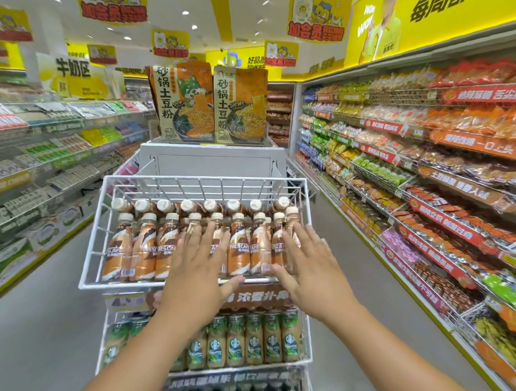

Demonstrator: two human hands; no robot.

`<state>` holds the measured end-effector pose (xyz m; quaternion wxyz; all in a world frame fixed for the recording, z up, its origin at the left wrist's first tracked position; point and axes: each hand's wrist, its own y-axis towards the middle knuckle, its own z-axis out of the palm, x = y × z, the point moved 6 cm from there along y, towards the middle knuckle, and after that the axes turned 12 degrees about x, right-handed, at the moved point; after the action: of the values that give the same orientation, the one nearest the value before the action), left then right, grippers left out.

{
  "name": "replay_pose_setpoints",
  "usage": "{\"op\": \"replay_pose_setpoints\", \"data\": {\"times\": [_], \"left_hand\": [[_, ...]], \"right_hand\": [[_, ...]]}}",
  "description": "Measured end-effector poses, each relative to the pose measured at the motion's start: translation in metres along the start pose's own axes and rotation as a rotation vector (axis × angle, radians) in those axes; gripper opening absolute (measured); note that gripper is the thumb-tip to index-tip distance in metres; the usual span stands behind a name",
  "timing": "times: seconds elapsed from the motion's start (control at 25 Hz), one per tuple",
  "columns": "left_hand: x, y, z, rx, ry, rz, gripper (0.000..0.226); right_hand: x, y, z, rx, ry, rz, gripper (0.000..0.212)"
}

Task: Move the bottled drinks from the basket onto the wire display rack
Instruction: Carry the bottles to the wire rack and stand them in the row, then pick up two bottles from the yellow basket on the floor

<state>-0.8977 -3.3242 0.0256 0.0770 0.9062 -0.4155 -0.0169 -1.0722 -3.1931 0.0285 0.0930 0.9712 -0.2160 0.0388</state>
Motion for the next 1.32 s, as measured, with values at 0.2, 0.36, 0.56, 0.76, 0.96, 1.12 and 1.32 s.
{"op": "replay_pose_setpoints", "data": {"times": [0.2,0.36,0.56,0.76,0.96,1.12,1.32], "left_hand": [[-0.052,-0.081,-0.003,0.071,0.033,-0.069,0.09],[-0.081,-0.132,-0.016,0.065,0.037,-0.071,0.095],[-0.112,-0.192,-0.024,0.059,-0.005,0.029,0.087],[-0.136,-0.245,-0.026,0.023,-0.042,0.14,0.087],[-0.217,-0.301,-0.019,0.015,-0.116,0.336,0.088],[-0.304,-0.343,-0.021,0.013,-0.105,0.505,0.094],[-0.434,-0.405,-0.034,-0.002,-0.146,0.711,0.089]], "right_hand": [[-0.009,-0.084,0.001,0.066,0.035,0.004,0.088],[-0.008,-0.149,-0.009,0.089,0.072,0.039,0.096],[-0.011,-0.236,-0.013,0.074,0.081,0.136,0.078],[-0.006,-0.334,-0.016,0.037,0.087,0.288,0.077],[-0.041,-0.453,-0.027,0.043,0.012,0.497,0.093],[-0.079,-0.556,-0.044,0.0,-0.017,0.653,0.094],[-0.135,-0.69,-0.066,-0.082,0.005,0.8,0.092]]}}
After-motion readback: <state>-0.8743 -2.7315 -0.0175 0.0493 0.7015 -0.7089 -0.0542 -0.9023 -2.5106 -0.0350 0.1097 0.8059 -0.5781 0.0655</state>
